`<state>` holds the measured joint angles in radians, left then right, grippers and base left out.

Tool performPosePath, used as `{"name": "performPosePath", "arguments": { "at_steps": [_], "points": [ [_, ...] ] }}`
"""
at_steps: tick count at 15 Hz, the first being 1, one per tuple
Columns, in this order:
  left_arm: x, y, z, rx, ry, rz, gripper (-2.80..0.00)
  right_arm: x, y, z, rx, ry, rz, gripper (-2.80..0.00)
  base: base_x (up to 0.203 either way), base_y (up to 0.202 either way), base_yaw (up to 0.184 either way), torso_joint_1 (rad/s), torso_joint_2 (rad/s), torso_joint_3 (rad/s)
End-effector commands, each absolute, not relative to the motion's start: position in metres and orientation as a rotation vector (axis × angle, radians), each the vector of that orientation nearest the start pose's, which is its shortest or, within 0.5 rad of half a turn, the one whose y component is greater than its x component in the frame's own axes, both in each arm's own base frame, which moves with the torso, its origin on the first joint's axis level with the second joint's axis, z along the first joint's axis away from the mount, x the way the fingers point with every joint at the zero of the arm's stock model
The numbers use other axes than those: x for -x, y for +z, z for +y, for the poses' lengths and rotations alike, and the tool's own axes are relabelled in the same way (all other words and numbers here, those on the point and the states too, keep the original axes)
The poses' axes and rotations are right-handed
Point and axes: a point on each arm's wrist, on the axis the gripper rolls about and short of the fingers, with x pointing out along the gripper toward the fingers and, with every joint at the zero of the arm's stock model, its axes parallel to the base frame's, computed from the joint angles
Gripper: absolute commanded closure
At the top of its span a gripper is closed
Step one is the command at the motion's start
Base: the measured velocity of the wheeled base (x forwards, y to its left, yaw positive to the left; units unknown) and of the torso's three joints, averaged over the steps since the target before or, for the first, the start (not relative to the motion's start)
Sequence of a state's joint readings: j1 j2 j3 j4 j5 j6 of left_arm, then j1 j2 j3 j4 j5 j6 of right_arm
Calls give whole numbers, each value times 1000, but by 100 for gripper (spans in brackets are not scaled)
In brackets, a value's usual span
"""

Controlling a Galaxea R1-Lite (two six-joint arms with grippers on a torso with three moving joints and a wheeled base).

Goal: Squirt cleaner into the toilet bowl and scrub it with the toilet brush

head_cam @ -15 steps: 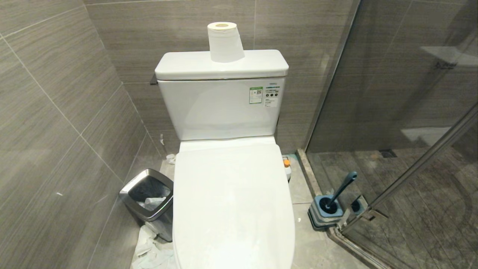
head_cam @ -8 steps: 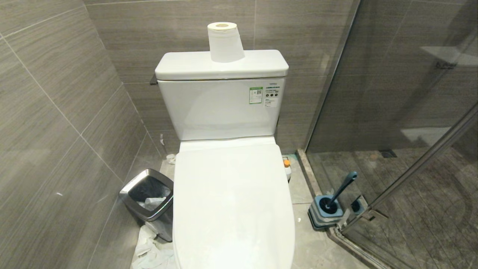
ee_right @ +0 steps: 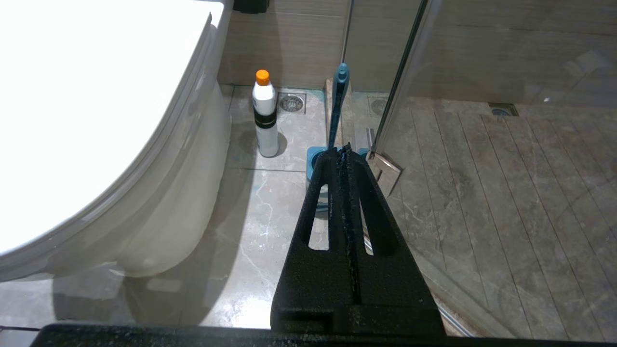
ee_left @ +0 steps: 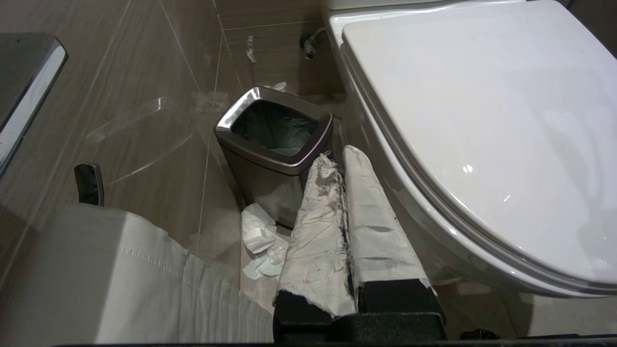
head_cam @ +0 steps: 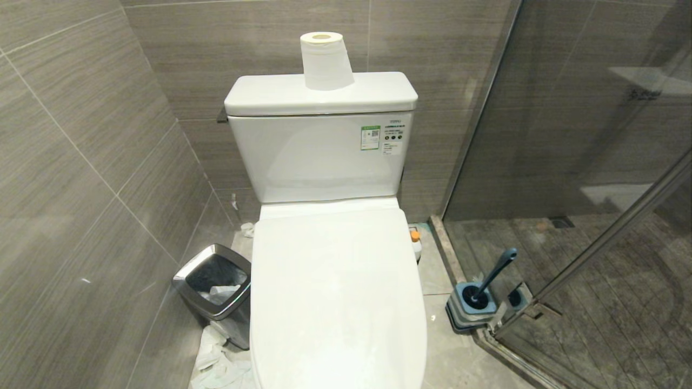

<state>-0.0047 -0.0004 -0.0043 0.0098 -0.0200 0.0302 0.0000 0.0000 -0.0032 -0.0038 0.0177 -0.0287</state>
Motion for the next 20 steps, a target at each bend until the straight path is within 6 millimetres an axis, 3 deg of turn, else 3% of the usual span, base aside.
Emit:
{"name": "performPosePath", "arguments": {
  "at_steps": [1,20],
  "points": [
    [23,76,0,-30,-25,1,0,23,77,0,29,18,-6,0,0,0,0,0,0,0],
    [23,75,0,-26,-25,3,0,23,77,0,29,18,-6,0,0,0,0,0,0,0]
  ]
}}
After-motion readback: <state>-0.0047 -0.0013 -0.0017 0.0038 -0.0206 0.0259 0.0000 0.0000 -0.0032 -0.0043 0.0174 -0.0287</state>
